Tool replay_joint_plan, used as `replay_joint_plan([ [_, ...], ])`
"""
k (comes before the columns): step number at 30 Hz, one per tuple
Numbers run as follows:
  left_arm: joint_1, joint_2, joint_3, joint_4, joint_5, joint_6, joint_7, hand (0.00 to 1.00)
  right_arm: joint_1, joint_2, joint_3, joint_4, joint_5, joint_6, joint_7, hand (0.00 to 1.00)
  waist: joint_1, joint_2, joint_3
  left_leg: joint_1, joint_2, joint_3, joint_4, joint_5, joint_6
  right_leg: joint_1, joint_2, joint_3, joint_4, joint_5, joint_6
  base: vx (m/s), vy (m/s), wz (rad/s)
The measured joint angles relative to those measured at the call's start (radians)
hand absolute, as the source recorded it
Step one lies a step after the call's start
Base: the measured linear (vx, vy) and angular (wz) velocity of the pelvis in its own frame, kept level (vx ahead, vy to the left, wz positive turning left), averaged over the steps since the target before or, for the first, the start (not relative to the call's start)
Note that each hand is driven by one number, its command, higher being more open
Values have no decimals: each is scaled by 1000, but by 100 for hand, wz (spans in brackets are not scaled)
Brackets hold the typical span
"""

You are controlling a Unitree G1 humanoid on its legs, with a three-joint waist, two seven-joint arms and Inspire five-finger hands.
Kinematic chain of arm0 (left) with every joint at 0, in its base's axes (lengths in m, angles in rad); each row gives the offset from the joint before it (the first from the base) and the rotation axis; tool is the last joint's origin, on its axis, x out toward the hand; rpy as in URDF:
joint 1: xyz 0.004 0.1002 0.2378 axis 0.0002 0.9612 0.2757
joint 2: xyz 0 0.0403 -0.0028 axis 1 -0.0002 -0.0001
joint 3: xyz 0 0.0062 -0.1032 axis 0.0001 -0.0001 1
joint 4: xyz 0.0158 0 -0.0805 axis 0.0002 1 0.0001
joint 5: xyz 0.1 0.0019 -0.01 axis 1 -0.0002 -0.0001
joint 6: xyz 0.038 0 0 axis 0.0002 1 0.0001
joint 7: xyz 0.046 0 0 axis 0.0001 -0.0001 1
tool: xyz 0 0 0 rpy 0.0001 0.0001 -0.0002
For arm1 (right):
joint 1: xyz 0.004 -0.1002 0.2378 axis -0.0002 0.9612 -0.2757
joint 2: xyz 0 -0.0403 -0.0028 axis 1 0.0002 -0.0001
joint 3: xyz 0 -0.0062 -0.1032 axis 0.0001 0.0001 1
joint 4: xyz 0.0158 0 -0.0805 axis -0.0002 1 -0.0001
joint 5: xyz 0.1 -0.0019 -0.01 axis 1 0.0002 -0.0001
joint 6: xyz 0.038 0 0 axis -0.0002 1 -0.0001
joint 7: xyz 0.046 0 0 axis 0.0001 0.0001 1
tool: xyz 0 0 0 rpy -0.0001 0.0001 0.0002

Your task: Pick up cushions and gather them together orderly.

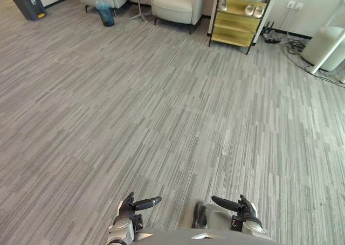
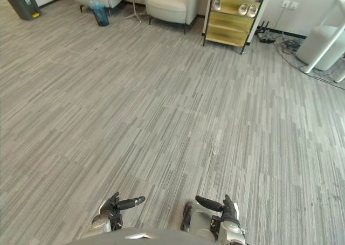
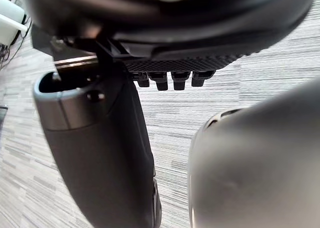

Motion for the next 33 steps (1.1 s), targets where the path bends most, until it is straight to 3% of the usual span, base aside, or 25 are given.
replay_joint_plan([
  [1,0,0,0,0,0,0,0,100,0,0,-1,0,1,0,0,100,0,0,0,0,0,0,0,0,-1,0,-1,0,2,-1,0,476,-375,35],
  [2,22,-5,9,-8,-2,-2,10,100,13,-3,-8,-4,-3,-2,4,100,-5,9,-30,-1,7,-23,97,1,-23,16,14,-18,-20,-66,-2,335,-280,22],
  [3,27,-11,8,-4,-2,-2,9,100,19,-5,4,-5,-4,-5,3,100,-6,25,-37,-27,12,-29,165,-3,-31,38,19,-34,-20,-83,-8,414,-328,42],
  [4,24,-26,13,-13,2,-1,9,100,24,-21,28,-5,-8,-2,4,100,-12,46,-44,-148,39,-27,447,62,-117,112,60,-59,-80,-101,-18,509,-315,29],
  [5,27,-28,24,-27,7,-1,-2,100,20,-26,46,-3,-9,2,2,100,-4,58,-38,-248,69,-11,673,107,-167,182,93,-63,-137,-104,-25,532,-288,18],
  [6,27,-29,29,-36,14,-2,-6,100,19,-26,59,-2,-9,3,-1,100,-2,58,-35,-294,86,11,763,103,-160,218,108,-64,-165,-105,-29,534,-247,-6],
  [7,27,-22,30,-54,19,-2,-6,100,19,-18,71,0,0,4,-2,100,2,47,-28,-370,108,52,876,83,-133,294,126,-64,-220,-107,-36,439,-176,-7],
  [8,25,-5,27,-77,18,-4,-9,100,20,-3,78,1,5,10,-4,100,6,19,-17,-452,109,103,898,37,-113,387,127,-61,-291,-107,-36,425,-171,-5],
  [9,24,-7,26,-83,18,-6,-9,100,20,-1,78,1,7,11,-5,100,7,14,-16,-468,110,116,889,24,-105,402,126,-59,-304,-106,-35,416,-153,-9],
  [10,21,-6,24,-94,18,-11,-9,100,19,5,77,1,18,12,-8,100,16,5,-12,-517,110,157,828,-15,-74,449,126,-51,-343,-103,-29,418,-105,-23],
  [11,11,-6,13,-94,17,-13,-8,100,19,7,75,1,22,13,-13,100,28,3,-9,-546,104,191,712,-39,-55,485,123,-41,-374,-101,-22,431,-69,-28],
  [13,1,-4,-4,-92,18,-13,-6,100,19,11,75,-4,23,16,-18,100,30,5,-4,-564,67,211,424,-28,-47,530,114,-36,-406,-110,-2,389,27,-19],
  [14,4,-5,-10,-92,17,-13,-5,100,23,13,74,-4,23,16,-18,100,31,14,-6,-563,37,192,198,61,-42,552,117,-28,-412,-125,21,439,84,-26],
  [15,7,-9,-7,-91,14,-13,-2,100,26,10,76,-3,23,18,-18,100,41,20,-6,-553,22,160,109,223,-39,570,123,-2,-415,-143,37,568,103,-32],
  [16,-4,3,-2,-89,15,-10,4,100,23,26,87,-1,24,19,-20,100,48,-7,-5,-527,-4,162,89,249,-27,588,98,25,-418,-152,47,600,83,-21],
  [18,-8,21,-18,-92,16,-18,1,100,20,44,97,0,24,18,-20,100,48,-45,-6,-520,-30,172,93,213,-10,580,64,70,-395,-148,52,525,61,-2],
  [22,5,20,-12,-91,14,-9,1,100,22,51,98,-1,18,19,-11,100,60,-47,-24,-472,-46,229,186,112,31,572,22,174,-248,-144,58,359,68,-27],
  [23,14,13,-13,-90,14,-9,0,100,21,48,98,-3,16,19,-3,100,62,-45,-30,-430,-47,243,176,80,32,522,11,188,-103,-140,65,318,68,-59],
  [24,19,13,-13,-89,15,-8,-3,100,21,46,98,-4,15,18,4,100,64,-43,-31,-379,-50,258,142,52,30,430,-3,180,113,-106,106,377,79,-56],
  [25,20,14,-14,-88,15,-7,-5,100,23,47,97,-4,4,18,7,100,60,-42,-31,-342,-57,258,118,38,26,368,-20,172,252,-42,124,247,36,-32],
  [26,21,19,-16,-86,14,-5,-7,100,27,48,95,-13,0,24,11,100,53,-48,-29,-314,-62,258,101,33,30,322,-36,171,361,-25,129,300,-2,-8],
  [27,20,25,-21,-77,15,-4,-6,100,29,43,94,-20,-3,23,12,100,48,-51,-27,-279,-63,254,91,20,35,267,-54,158,462,-58,111,305,-47,9],
  [29,16,30,-41,-46,14,0,-2,100,40,21,94,-28,-3,16,11,100,37,-38,-28,-176,-38,239,45,7,31,183,-72,80,421,-165,70,353,-87,22],
  [31,26,31,-40,-42,14,-1,-1,100,39,17,94,-27,-3,11,10,100,24,-34,-35,-135,-1,222,24,-2,14,140,-66,39,230,-175,73,292,-144,29],
  [33,27,33,-38,-43,12,-1,0,100,35,15,89,-20,-3,7,9,100,24,-38,-33,-114,20,217,4,-27,-33,107,-68,29,83,-150,95,292,-211,16],
])
